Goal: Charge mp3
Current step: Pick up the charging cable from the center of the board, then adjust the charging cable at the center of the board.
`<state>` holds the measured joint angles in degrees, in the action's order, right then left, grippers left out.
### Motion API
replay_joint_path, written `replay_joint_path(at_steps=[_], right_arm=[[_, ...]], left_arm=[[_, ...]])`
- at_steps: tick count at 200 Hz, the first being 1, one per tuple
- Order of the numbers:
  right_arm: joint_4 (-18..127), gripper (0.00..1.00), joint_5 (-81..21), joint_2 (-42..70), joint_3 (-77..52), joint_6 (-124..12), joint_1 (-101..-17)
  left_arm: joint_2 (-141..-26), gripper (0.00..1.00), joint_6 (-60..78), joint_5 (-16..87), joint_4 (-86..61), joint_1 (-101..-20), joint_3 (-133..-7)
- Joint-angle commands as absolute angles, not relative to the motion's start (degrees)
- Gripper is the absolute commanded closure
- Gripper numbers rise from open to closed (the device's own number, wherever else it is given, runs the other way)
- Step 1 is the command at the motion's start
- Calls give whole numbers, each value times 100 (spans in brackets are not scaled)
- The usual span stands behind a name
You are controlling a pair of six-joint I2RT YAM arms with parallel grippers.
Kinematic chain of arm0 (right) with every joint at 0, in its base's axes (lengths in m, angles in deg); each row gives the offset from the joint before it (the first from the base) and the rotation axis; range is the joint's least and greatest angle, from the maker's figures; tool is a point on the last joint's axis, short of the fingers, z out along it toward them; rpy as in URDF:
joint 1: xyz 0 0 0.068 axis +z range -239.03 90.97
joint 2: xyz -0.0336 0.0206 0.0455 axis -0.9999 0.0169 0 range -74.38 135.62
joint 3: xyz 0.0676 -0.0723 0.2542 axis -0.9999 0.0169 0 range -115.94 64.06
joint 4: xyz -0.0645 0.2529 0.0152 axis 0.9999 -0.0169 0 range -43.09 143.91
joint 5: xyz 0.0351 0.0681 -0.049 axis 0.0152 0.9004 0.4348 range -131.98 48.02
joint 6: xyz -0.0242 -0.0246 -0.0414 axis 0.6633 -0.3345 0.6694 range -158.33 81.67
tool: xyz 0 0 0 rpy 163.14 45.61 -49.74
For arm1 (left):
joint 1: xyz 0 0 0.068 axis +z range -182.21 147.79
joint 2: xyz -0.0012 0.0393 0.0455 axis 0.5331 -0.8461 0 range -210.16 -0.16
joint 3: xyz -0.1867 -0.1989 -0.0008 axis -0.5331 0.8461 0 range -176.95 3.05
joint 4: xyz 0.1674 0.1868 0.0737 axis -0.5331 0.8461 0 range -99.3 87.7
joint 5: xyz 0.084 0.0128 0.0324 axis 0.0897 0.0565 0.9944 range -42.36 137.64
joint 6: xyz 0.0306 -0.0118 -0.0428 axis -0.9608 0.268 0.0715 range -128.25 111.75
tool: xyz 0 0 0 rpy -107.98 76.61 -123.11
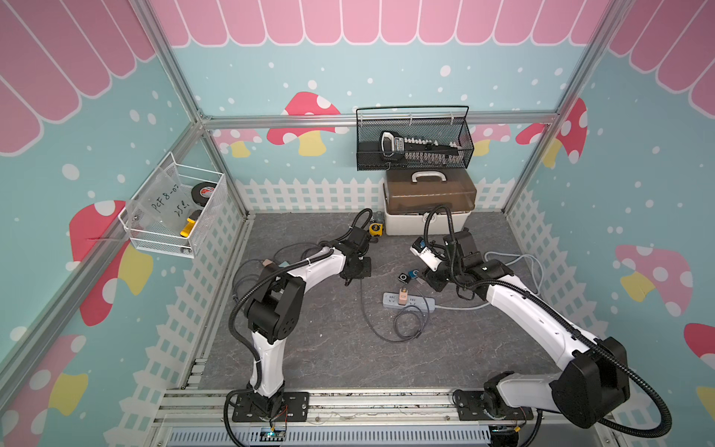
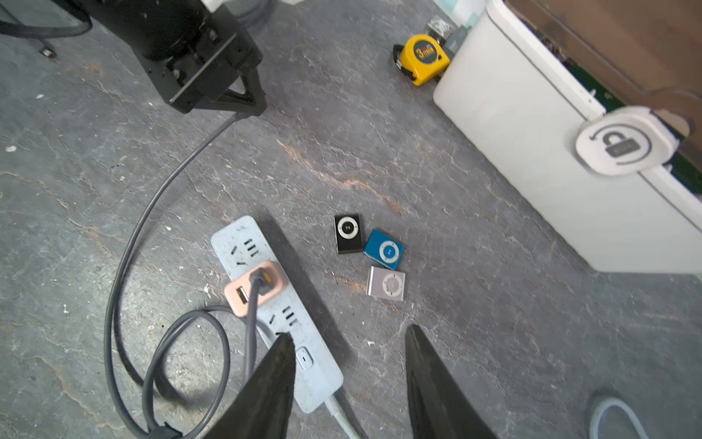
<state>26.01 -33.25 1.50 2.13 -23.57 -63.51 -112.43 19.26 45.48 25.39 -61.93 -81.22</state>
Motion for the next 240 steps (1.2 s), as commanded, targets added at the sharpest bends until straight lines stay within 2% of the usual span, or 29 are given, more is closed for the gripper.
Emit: replay_joint_path(at_steps=[1,60,122,167,240], right_arm=[[2988,55,-3166,57,293,-2377,-6154],[4209,59,-3179,271,435,-2637,-5527],[5679,56,-4250,1015,393,-3099,-4702],[6836,56,-4468,1332,710,-3082,-4649],[7148,56,-4524,1830,625,-3429,-4664]], left_arm=[[-10784,95,2424,4118,2603,-6131,-8067],[-10638,95,3480,3426,2472,-5722,-8203],[-10516,97,4476,2894,2459,-5612,-8593],[-10341,97,5010,2566,2246,-5594,-8521],[-10111,97,5243,2316,2075,-5594,-8400]])
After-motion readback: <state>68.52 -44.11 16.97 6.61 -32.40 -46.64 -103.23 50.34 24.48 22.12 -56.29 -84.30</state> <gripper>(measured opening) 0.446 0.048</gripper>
